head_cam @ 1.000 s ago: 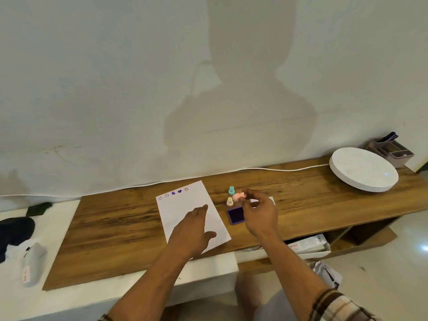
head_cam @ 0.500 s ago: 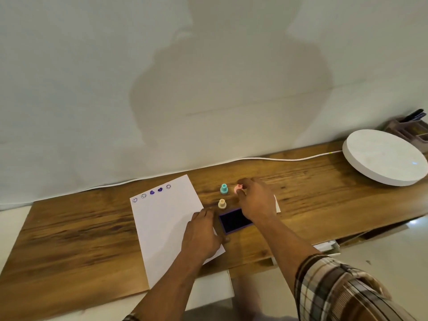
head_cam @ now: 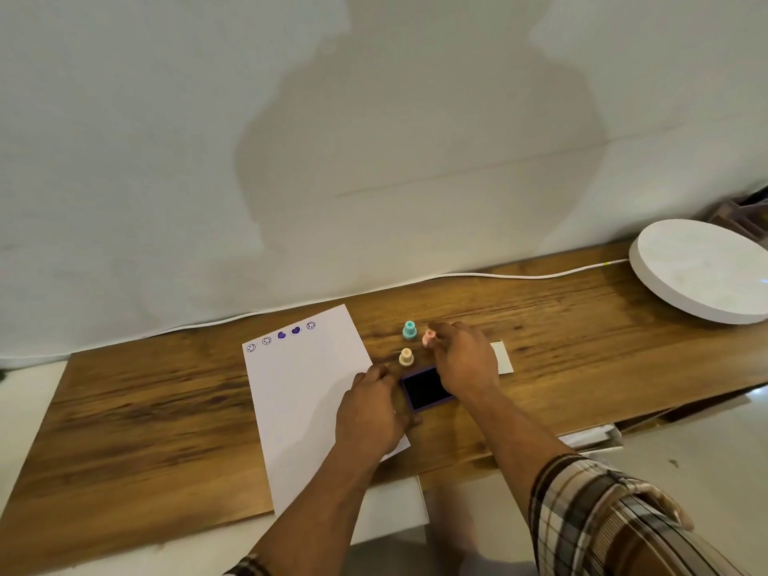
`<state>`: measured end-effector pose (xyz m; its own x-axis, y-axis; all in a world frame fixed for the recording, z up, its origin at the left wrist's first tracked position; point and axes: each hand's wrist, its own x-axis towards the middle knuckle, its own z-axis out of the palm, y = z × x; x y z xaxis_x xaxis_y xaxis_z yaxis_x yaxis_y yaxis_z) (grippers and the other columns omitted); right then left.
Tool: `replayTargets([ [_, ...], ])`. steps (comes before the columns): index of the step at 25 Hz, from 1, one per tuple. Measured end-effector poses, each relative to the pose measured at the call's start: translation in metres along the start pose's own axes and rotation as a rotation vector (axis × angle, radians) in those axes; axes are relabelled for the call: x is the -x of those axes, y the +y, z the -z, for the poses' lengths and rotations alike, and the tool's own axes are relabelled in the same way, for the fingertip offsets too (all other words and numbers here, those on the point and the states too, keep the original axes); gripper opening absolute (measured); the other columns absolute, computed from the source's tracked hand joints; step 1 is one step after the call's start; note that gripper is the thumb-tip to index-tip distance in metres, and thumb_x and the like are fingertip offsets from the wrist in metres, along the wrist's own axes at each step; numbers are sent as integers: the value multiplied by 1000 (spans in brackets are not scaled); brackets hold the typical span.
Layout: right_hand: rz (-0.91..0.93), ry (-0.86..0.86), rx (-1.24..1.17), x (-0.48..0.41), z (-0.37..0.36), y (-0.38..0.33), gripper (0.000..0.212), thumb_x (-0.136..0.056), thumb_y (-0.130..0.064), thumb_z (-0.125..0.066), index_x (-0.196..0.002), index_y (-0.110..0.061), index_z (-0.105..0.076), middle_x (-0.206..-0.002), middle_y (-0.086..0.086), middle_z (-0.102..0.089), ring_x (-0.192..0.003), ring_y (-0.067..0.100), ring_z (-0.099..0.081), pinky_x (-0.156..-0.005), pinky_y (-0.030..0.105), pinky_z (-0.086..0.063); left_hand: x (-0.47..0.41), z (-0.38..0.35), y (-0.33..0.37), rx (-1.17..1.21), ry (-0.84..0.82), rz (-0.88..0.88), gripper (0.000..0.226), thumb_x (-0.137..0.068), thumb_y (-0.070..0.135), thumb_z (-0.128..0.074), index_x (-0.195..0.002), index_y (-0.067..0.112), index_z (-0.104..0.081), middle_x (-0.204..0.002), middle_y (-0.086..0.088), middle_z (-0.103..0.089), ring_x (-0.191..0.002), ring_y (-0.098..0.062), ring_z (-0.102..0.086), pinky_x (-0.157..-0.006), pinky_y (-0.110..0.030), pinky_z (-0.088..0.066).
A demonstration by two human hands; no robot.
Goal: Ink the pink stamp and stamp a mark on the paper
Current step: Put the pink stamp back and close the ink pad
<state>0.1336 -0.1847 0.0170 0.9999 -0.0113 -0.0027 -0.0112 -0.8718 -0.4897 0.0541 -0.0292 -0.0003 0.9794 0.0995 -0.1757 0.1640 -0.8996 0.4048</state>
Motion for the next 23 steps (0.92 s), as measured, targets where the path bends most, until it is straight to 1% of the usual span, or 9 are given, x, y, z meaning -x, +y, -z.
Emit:
replayTargets([
  [2, -53, 33, -46, 4, 1, 3, 41, -99, -35, -69, -139, -30, -64, -139, 3, -67, -129, 28, -56, -101, 44, -53, -1, -1, 0, -1, 8, -2, 77, -75, 59, -76, -144, 39, -48, -146, 10, -53, -128, -20, -52, -101, -33, -48],
  [4, -157, 87, -61, 14, 3, 10, 46, -94, -37, -73, -138, -31, -63, -144, 5, -60, -132, 30, -52, -105, 50, -51, 0, -2, 0, 15, 11, 10, 77, -75, 58, -78, -143, 38, -50, -148, 9, -52, -130, -21, -51, -103, -34, -47],
  [7, -278, 70, 36, 30, 4, 23, 56, -91, -49, -70, -142, -29, -56, -153, 12, -46, -140, 37, -42, -112, 58, -39, 1, -4, 1, 34, 14, 27, 79, -75, 60, -77, -145, 37, -50, -153, 8, -48, -137, -23, -47, -107, -37, -44],
  [9, -298, 21, 53, 36, 6, 26, 61, -93, -53, -68, -147, -29, -51, -159, 15, -38, -145, 40, -35, -115, 59, -34, 2, -5, 0, 21, 7, 35, 79, -75, 61, -76, -146, 37, -48, -155, 7, -45, -140, -23, -44, -109, -38, -42],
  [14, -306, -15, 98, 36, 18, 31, 58, -95, -55, -65, -149, -35, -53, -165, 18, -26, -148, 43, -28, -118, 58, -35, 1, -3, 2, 10, -14, 34, 80, -76, 58, -78, -147, 37, -47, -156, 6, -44, -140, -23, -43, -107, -38, -44],
  [17, -341, -14, 83, 36, 16, 31, 60, -94, -59, -64, -149, -36, -53, -163, 21, -32, -147, 44, -31, -117, 61, -35, 0, -2, 1, 6, -29, 34, 80, -76, 57, -78, -147, 36, -47, -156, 6, -44, -140, -23, -42, -107, -38, -43],
  [19, -375, 30, 19, 39, 15, 30, 70, -91, -61, -68, -151, -32, -49, -158, 19, -41, -144, 41, -37, -115, 59, -39, 1, -1, 2, 4, -43, 44, 79, -77, 57, -78, -147, 36, -47, -156, 6, -43, -141, -24, -41, -109, -39, -42],
  [21, -435, 123, -165, 43, 16, 25, 83, -85, -59, -76, -153, -26, -43, -154, 15, -48, -140, 37, -44, -111, 57, -44, 1, -1, 2, 0, -48, 54, 78, -77, 55, -78, -146, 36, -48, -156, 5, -43, -141, -24, -42, -109, -39, -42],
  [23, -449, 178, -353, 50, 13, 14, 91, -82, -56, -82, -154, -25, -37, -154, 10, -48, -139, 34, -48, -107, 54, -50, 1, -2, 3, -7, -25, 61, 71, -80, 49, -78, -144, 36, -50, -153, 5, -47, -137, -25, -46, -107, -39, -45],
])
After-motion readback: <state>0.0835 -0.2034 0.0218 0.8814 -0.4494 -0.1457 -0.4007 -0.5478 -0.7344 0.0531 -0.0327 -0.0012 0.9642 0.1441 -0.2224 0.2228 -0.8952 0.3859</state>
